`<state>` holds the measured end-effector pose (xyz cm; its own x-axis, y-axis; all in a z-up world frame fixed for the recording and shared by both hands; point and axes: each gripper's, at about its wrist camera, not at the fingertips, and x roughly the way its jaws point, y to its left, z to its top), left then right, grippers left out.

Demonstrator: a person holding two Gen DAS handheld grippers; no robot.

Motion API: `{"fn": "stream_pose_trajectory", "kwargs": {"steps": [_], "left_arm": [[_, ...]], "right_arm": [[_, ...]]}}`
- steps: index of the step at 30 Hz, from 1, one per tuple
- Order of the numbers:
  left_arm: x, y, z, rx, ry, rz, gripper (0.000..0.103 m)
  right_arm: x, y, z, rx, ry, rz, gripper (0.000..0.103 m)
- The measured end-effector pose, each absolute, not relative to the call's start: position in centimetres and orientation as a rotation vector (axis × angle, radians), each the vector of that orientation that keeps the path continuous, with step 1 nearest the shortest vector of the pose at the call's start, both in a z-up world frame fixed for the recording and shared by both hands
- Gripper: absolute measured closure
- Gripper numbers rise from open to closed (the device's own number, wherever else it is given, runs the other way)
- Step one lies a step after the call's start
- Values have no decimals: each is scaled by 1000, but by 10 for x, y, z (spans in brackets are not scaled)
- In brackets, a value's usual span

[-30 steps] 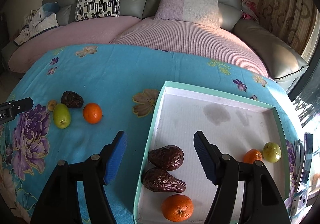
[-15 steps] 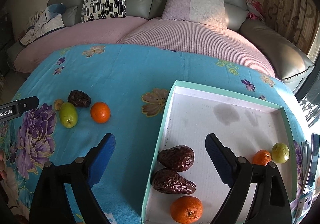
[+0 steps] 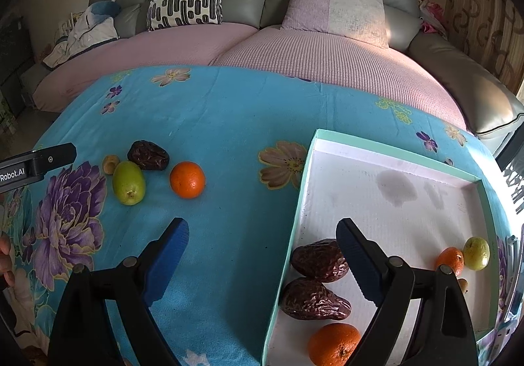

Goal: Organize fruits
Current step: 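Withdraw both open grippers from the tray toward the remaining fruits, then grasp a mandarin with the right gripper while the left gripper grasps a small tan round fruit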

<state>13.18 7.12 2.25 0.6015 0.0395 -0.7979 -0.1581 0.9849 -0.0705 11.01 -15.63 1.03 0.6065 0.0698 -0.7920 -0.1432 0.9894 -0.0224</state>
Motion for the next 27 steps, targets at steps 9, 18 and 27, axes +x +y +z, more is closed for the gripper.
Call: {"fn": "stream_pose_trajectory", "kwargs": {"steps": [9, 18, 27], "left_arm": [[134, 75, 26, -137, 894, 105, 0], [146, 89, 22, -233, 919, 99, 0], [164, 101, 4, -360, 971, 54, 8]], "right_arm": [[111, -143, 11, -78, 889, 170, 11], [117, -133, 12, -55, 876, 194, 11], [136, -111, -1, -87, 908, 213, 25]]}}
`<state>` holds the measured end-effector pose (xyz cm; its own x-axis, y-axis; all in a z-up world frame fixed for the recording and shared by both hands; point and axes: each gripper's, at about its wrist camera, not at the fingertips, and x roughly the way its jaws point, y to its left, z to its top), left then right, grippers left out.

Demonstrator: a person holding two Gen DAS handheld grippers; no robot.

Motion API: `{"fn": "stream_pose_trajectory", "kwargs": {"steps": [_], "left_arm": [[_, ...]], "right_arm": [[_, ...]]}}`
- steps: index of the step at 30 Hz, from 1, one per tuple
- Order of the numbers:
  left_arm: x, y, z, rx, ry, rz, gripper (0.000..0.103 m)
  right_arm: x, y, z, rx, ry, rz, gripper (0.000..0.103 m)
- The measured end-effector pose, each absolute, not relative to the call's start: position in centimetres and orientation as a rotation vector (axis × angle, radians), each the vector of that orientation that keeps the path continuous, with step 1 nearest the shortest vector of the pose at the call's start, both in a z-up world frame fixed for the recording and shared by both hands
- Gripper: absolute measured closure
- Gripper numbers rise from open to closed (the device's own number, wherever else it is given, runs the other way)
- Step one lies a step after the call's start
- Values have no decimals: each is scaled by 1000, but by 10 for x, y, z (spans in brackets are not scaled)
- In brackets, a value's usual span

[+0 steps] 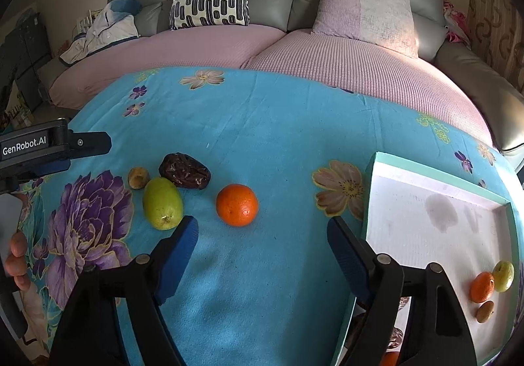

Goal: Organize fruits
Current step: 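Grasp a mandarin with the right gripper while the left gripper grasps a small tan round fruit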

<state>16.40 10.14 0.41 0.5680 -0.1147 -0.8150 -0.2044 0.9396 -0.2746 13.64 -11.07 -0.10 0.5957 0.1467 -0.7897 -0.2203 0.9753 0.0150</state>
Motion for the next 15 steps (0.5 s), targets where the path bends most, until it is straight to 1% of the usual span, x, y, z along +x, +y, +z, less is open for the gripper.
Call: {"fn": "stream_pose_trajectory", "kwargs": {"steps": [1, 4, 5, 7, 9, 11, 12, 14, 15], "left_arm": [[167, 102, 1, -367, 979, 47, 14], [175, 101, -12, -398, 1021, 25, 23], [177, 100, -17, -408, 1038, 17, 24], [180, 99, -23, -425, 1060, -3, 35], [182, 96, -27, -433, 1076, -19, 38], [183, 94, -30, -444, 1087, -37, 45], [184, 92, -32, -448, 1092, -44, 47], [185, 89, -34, -442, 1097, -50, 47], [185, 88, -34, -439, 1099, -51, 49]], "right_arm": [[140, -109, -4, -85, 916, 215, 26], [151, -105, -12, -70, 940, 222, 26], [154, -104, -15, -68, 947, 220, 26], [160, -101, -20, -66, 958, 217, 28], [165, -99, -23, -62, 964, 222, 29], [169, -97, -25, -65, 968, 223, 35], [171, -95, -26, -67, 971, 222, 39], [174, -95, -28, -63, 976, 218, 40], [175, -95, -29, -55, 980, 223, 40]]}}
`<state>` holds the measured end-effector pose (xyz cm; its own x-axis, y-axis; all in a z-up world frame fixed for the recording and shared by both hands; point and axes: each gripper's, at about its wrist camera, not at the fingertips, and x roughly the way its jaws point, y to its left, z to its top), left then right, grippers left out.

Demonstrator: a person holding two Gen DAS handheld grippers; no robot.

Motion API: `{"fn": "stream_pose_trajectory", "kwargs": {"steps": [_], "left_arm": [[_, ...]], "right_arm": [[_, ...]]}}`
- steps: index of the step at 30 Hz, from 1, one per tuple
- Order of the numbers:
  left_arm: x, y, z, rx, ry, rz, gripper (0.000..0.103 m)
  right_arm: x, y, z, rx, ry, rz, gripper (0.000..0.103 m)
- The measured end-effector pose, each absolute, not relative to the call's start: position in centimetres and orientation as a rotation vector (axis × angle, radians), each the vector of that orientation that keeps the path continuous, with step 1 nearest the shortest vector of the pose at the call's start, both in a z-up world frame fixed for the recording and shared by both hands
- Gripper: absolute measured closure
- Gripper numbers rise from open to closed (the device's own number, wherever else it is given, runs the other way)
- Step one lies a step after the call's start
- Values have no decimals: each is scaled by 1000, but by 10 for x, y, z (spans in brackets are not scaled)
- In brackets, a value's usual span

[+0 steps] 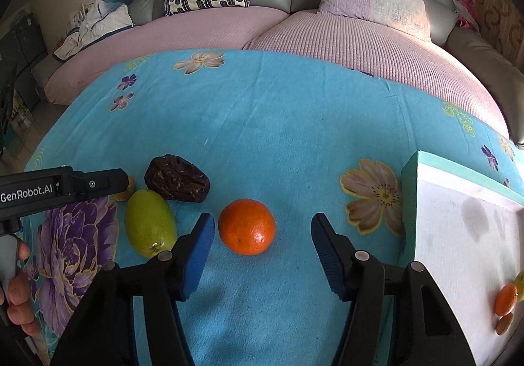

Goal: Organize fruits
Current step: 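Grasp a mandarin with the right gripper while the left gripper grasps a small tan round fruit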

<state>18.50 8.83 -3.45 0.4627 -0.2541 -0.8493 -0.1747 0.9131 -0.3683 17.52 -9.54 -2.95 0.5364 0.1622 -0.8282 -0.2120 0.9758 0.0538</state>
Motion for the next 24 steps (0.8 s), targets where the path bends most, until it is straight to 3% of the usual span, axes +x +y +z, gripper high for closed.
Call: {"fn": "stream_pose_trajectory", "kwargs": {"steps": [7, 14, 24], "left_arm": [[185, 87, -38, -430, 1091, -39, 58], [186, 83, -38, -439, 1097, -88, 76], [183, 86, -33, -438, 1082, -78, 76]], "right_arm": [[177, -97, -36, -34, 994, 233, 50], [175, -90, -34, -46, 986, 262, 64], [171, -94, -32, -41, 983, 277, 66]]}}
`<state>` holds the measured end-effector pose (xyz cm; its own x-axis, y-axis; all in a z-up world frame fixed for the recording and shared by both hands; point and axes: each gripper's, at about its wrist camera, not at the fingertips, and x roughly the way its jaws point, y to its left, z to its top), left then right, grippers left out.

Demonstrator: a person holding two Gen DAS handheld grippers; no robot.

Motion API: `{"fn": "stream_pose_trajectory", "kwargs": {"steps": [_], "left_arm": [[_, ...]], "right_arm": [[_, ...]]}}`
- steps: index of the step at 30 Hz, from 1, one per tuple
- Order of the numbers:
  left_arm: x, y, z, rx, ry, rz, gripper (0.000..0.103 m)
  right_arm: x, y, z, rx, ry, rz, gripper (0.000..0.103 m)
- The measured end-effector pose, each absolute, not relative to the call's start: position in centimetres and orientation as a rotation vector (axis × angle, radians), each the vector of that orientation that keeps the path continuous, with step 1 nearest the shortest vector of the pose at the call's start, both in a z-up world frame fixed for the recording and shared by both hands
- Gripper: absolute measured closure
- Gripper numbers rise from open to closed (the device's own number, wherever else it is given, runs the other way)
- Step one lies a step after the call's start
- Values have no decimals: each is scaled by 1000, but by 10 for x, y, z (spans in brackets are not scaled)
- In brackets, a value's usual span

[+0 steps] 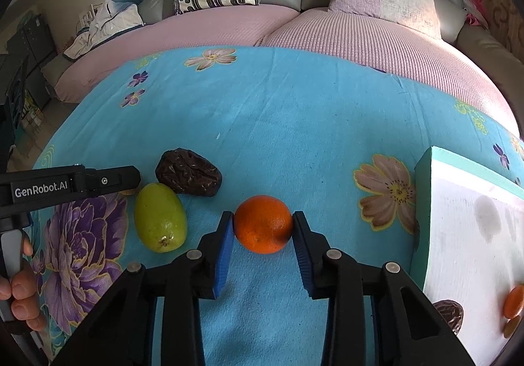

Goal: Organize fruits
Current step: 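Grasp a mandarin with the right gripper while the left gripper grasps a small tan round fruit, then carry the mandarin over the tray with the right gripper while the left gripper carries the tan fruit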

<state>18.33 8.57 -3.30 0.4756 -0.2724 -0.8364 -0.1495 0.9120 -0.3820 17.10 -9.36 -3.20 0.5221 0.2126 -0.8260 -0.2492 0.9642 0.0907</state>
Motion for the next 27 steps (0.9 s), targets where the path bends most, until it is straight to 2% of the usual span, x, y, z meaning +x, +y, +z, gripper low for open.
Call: {"fn": "stream_pose_trajectory", "kwargs": {"steps": [27], "left_arm": [[134, 86, 36, -379, 908, -86, 76]], "right_arm": [[116, -126, 25, 14, 908, 217, 66]]}}
